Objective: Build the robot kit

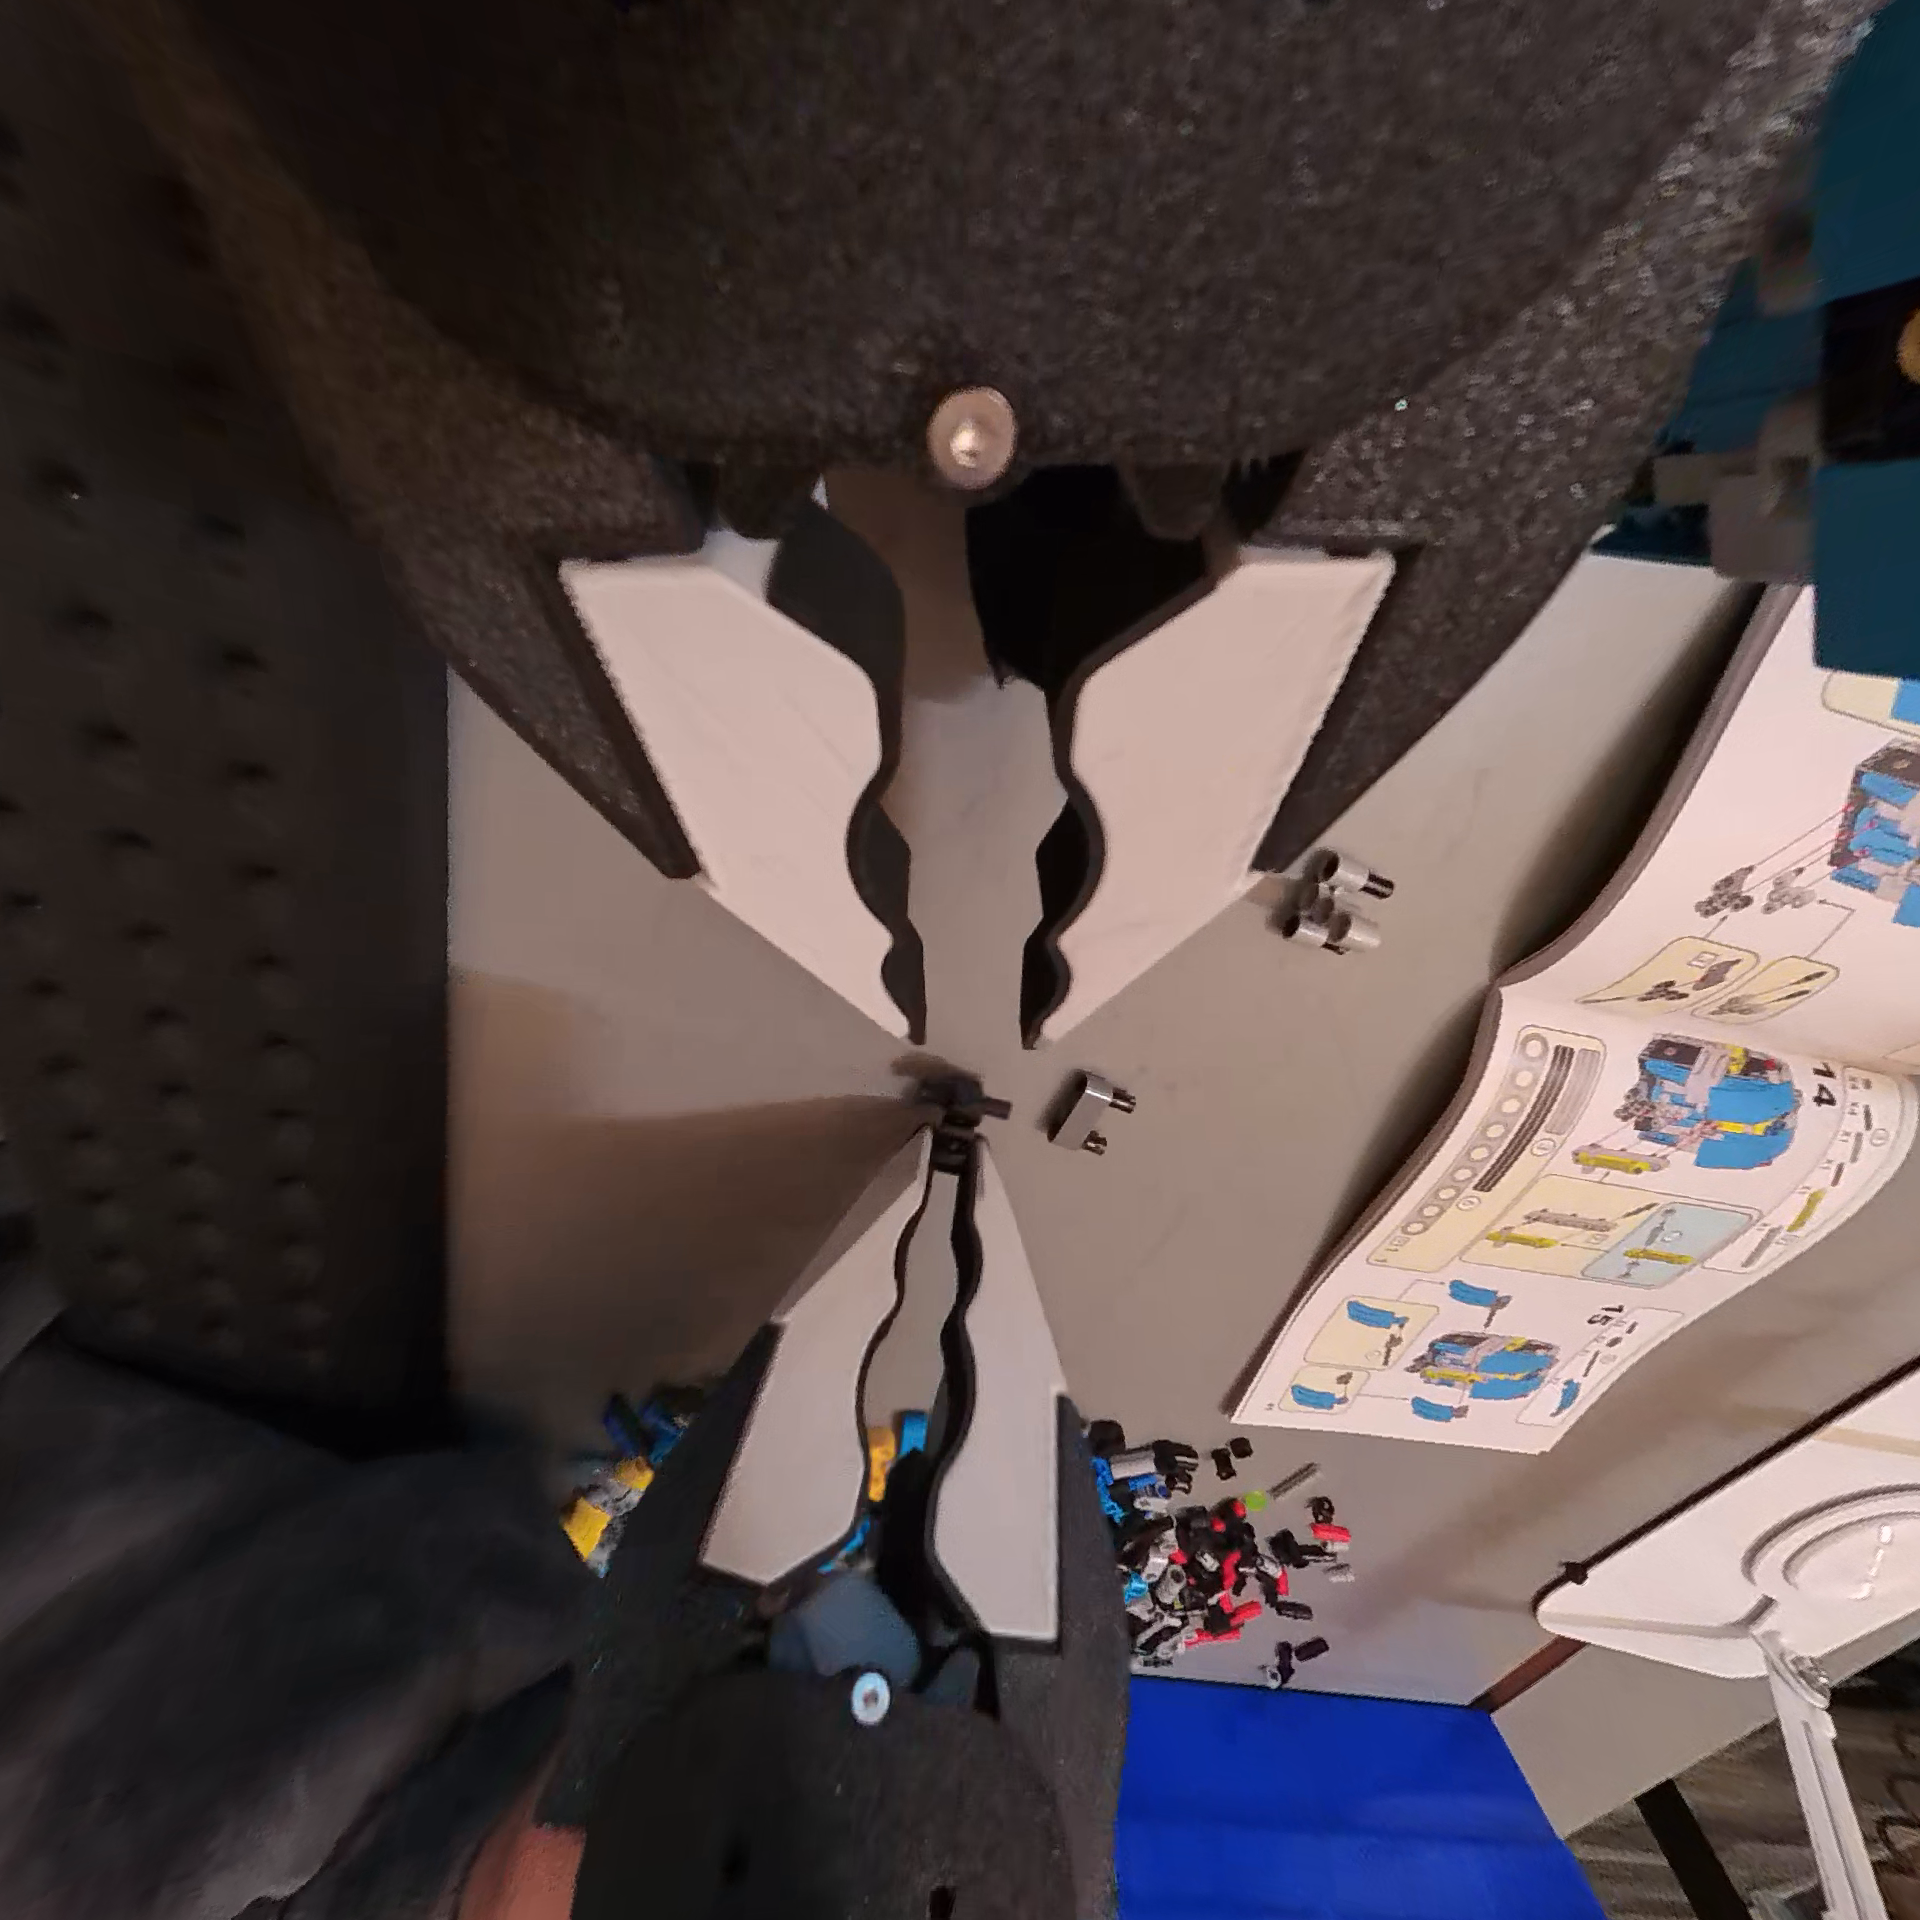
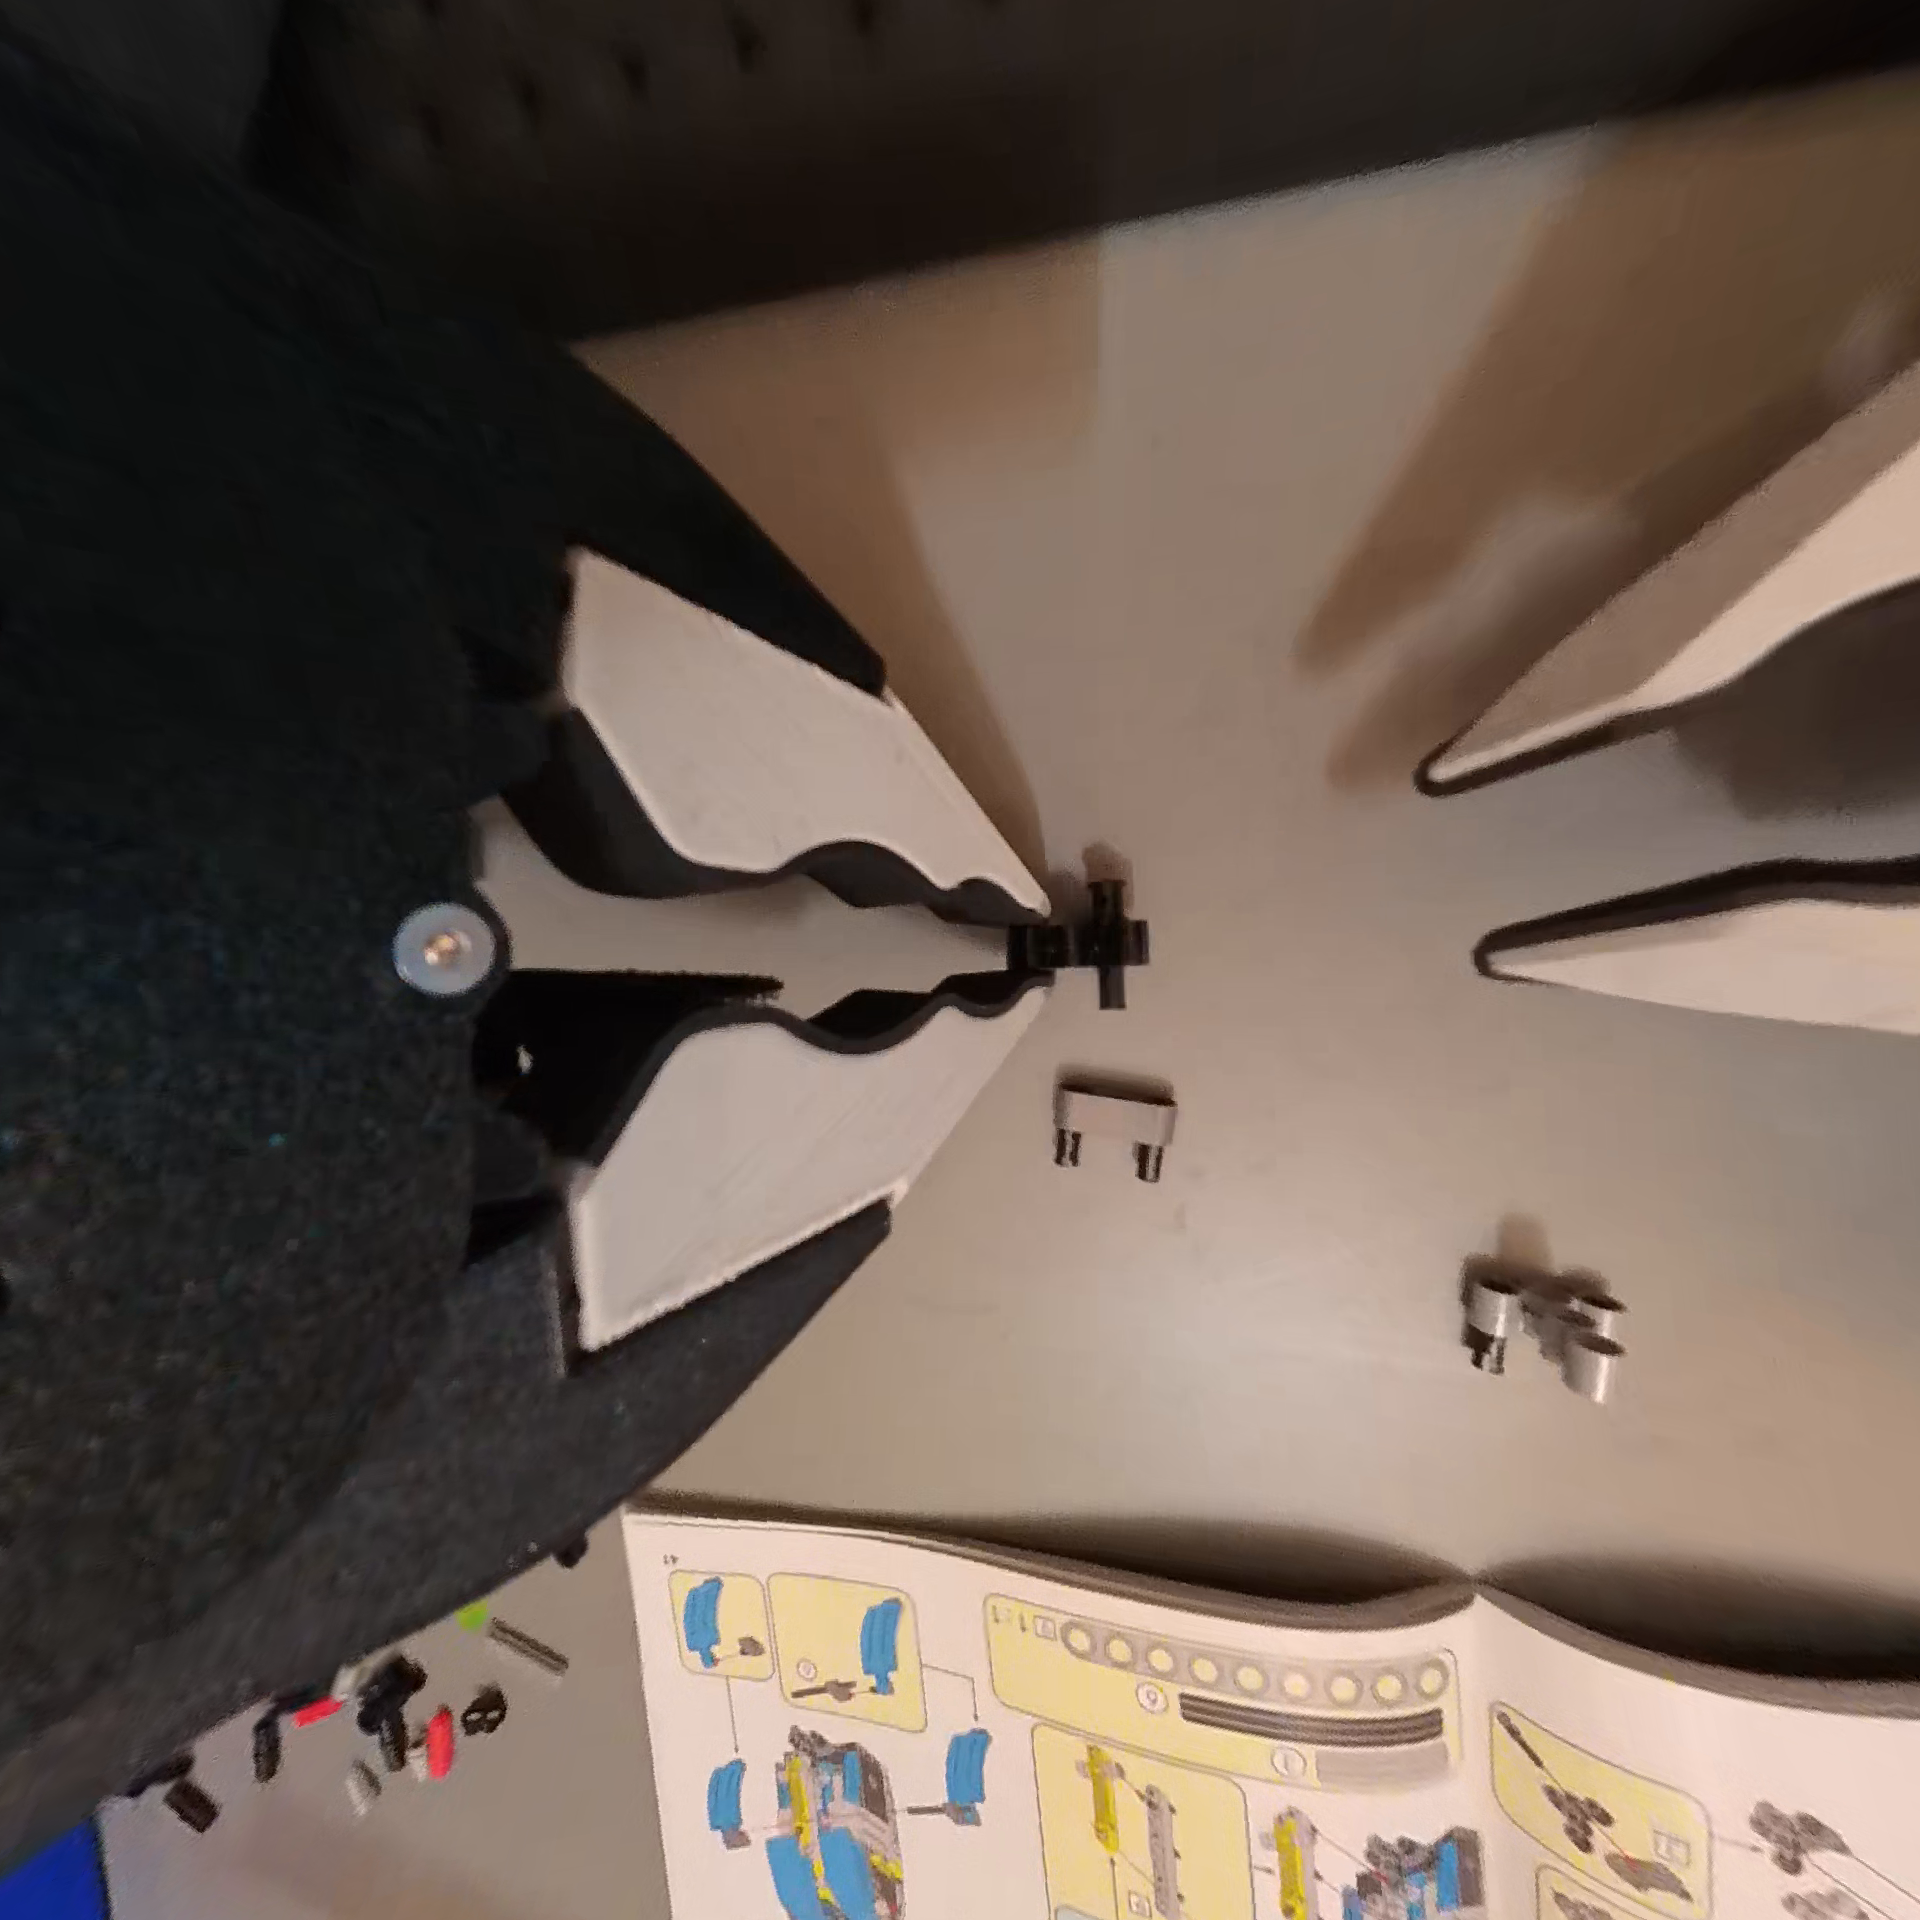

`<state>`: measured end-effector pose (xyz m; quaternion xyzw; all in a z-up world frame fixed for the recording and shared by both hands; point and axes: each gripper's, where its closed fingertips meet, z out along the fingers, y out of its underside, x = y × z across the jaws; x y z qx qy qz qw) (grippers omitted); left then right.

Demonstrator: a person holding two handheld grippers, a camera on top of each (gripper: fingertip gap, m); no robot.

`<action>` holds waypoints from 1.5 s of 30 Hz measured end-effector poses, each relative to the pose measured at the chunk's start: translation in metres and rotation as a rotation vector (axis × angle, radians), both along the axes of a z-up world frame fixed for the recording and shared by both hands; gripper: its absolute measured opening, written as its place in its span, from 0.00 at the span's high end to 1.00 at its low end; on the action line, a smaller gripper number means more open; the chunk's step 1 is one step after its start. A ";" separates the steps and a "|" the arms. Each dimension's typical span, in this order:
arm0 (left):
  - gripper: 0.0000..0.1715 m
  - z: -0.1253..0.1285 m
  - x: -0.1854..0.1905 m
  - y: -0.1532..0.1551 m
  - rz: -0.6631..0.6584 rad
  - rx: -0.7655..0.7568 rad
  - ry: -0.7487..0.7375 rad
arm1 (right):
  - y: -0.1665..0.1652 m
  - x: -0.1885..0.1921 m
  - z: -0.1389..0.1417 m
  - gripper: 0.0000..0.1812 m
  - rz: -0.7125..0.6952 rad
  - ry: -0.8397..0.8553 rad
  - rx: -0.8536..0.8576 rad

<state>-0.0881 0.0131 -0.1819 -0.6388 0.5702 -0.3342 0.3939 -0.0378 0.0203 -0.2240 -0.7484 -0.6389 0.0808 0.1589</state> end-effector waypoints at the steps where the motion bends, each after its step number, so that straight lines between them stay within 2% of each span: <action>1: 0.90 -0.001 0.000 -0.001 -0.003 -0.005 0.003 | 0.001 -0.002 -0.001 0.96 0.001 0.010 0.002; 4: 0.90 -0.006 0.000 -0.002 -0.008 -0.011 0.028 | 0.013 -0.001 -0.007 0.94 -0.013 -0.004 0.058; 8: 0.90 -0.008 0.000 -0.002 -0.006 0.010 0.041 | 0.011 -0.008 0.004 0.96 -0.014 0.090 0.038; 13: 0.90 -0.014 0.001 -0.004 -0.014 0.056 0.083 | 0.011 -0.006 0.005 0.96 -0.011 0.094 0.034; 16: 0.90 -0.018 0.001 -0.005 -0.018 0.089 0.108 | 0.003 -0.002 0.007 0.93 -0.026 0.116 -0.033; 20: 0.98 -0.020 0.003 -0.004 -0.023 0.113 0.124 | 0.010 0.015 -0.001 0.90 -0.065 0.069 -0.039; 23: 1.00 -0.025 0.011 0.013 0.013 0.174 0.165 | 0.007 0.011 -0.006 0.90 -0.048 0.097 -0.073; 25: 1.00 -0.029 0.019 0.022 0.030 0.161 0.192 | 0.007 0.007 -0.008 0.90 -0.032 0.110 -0.075; 29: 1.00 -0.037 0.032 0.014 -0.030 0.136 0.223 | 0.004 0.005 -0.008 0.96 -0.020 0.119 -0.088; 34: 1.00 -0.046 0.044 0.010 -0.085 0.151 0.278 | 0.006 0.005 0.003 0.96 -0.009 0.143 -0.053; 38: 1.00 -0.047 0.044 0.011 -0.083 0.129 0.281 | 0.002 -0.001 0.017 0.96 0.000 0.219 -0.065; 45: 1.00 -0.041 0.025 0.030 -0.018 0.152 0.255 | 0.000 0.014 0.004 0.96 -0.041 0.126 -0.111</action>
